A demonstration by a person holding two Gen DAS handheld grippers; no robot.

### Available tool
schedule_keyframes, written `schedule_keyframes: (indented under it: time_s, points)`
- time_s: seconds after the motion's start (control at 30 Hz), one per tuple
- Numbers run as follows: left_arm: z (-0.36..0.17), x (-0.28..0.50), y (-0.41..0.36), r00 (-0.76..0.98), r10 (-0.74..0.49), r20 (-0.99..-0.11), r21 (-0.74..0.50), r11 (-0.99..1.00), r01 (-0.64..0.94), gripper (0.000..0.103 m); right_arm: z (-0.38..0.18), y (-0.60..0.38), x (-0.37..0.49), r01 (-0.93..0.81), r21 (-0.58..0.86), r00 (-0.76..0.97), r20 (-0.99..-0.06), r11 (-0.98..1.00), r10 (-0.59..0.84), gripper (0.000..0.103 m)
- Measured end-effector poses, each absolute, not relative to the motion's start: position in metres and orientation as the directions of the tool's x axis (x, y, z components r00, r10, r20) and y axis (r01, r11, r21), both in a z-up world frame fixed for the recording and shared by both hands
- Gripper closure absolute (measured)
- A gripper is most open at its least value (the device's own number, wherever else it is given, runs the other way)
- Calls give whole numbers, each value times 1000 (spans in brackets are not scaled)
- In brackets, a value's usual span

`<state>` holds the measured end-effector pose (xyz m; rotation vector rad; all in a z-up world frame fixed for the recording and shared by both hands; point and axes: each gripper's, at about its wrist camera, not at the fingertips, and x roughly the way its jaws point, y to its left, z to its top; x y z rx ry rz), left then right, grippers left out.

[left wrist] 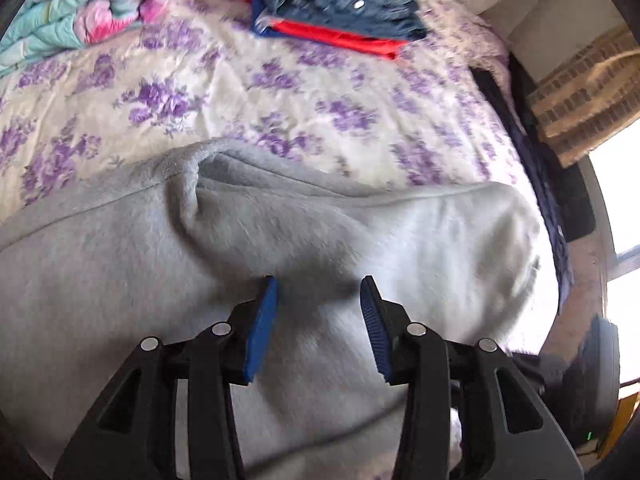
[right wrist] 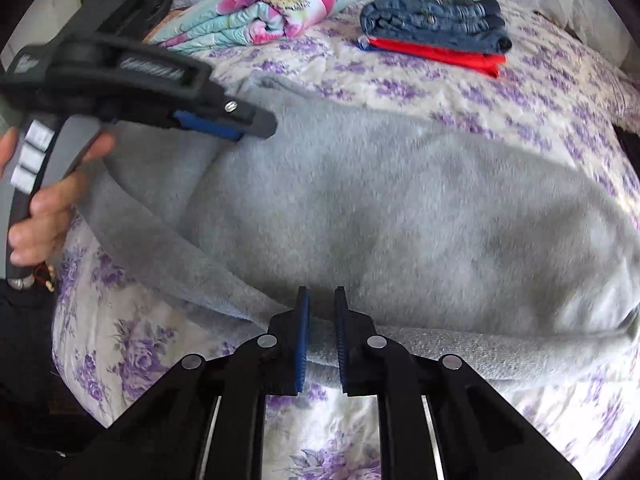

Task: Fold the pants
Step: 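Lift the labelled waistband with the right gripper and fold it over toward the left gripper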

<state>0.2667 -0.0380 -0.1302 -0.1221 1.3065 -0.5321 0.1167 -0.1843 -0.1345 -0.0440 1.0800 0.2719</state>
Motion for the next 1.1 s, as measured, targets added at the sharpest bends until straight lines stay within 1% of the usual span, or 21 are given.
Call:
schedule_keyframes:
  time_s: [0.03,0.07,0.13,0.17,0.2,0.23,0.27,0.3,0.33,0.43,0.47,0.53,0.6,0.67,0.77,0.83,0.93,0.97,1.0,1.03,1.1]
  points:
    - [-143,278,-41,137,-438,-888,-389,877,282,63,-136,-182,115,-236,75,474,-862,969,182,91]
    - [-141,284,-37,149,-476,-867,-430,865,260,63,-135,-180,114,-228,66,491,-854,971,173,91]
    - [-141,289,-33,118,-492,-863,-463,862,206,63,-125,-184,106,-209,103,502,-842,972,197,90]
    - [-136,285,-33,128,-483,-866,-452,866,213,63,-116,-190,100,-204,145,504,-832,968,231,81]
    - [-130,276,-36,150,-466,-872,-426,873,238,62,-106,-200,91,-193,188,522,-812,963,263,70]
    - [-124,266,-39,165,-461,-872,-412,873,261,62,-94,-216,81,-165,223,560,-780,961,278,40]
    - [-119,256,-44,165,-475,-864,-420,862,283,62,-83,-235,69,-118,243,605,-751,963,264,25]
    - [-115,244,-50,157,-501,-851,-441,844,304,62,-73,-258,60,-58,263,640,-730,963,238,24]
    - [-111,234,-57,155,-520,-840,-455,830,322,62,-68,-283,53,6,301,657,-720,954,223,24]
    - [-105,201,-89,149,-552,-820,-470,799,375,61,-70,-374,35,235,517,690,-685,823,234,24]
    - [-105,190,-101,140,-560,-816,-472,787,398,61,-76,-398,30,292,568,690,-682,770,242,24]
    - [-108,171,-125,136,-556,-820,-452,775,442,61,-94,-434,27,353,641,692,-670,682,271,24]
    - [-119,160,-143,138,-518,-844,-410,789,459,61,-114,-453,29,386,693,687,-657,609,312,24]
    - [-135,156,-151,121,-494,-861,-394,798,456,59,-132,-460,36,390,731,675,-640,560,366,24]
    - [-136,148,-153,155,-485,-861,-365,800,477,57,-158,-459,54,392,781,665,-605,486,437,24]
    - [-136,144,-153,163,-479,-863,-352,800,487,56,-168,-459,67,401,784,670,-604,475,432,24]
    - [-137,143,-155,174,-472,-865,-337,801,495,55,-171,-462,86,376,810,702,-566,451,433,24]
    - [-136,143,-155,175,-469,-866,-334,802,496,55,-169,-463,91,371,804,709,-568,464,418,33]
    - [-135,143,-156,176,-466,-867,-331,803,495,55,-167,-462,95,370,787,708,-583,494,399,46]
    - [-134,143,-156,174,-465,-868,-332,804,493,55,-165,-461,95,346,786,714,-575,513,400,76]
    - [-128,145,-156,164,-476,-864,-351,804,481,56,-153,-455,90,330,740,723,-597,586,347,77]
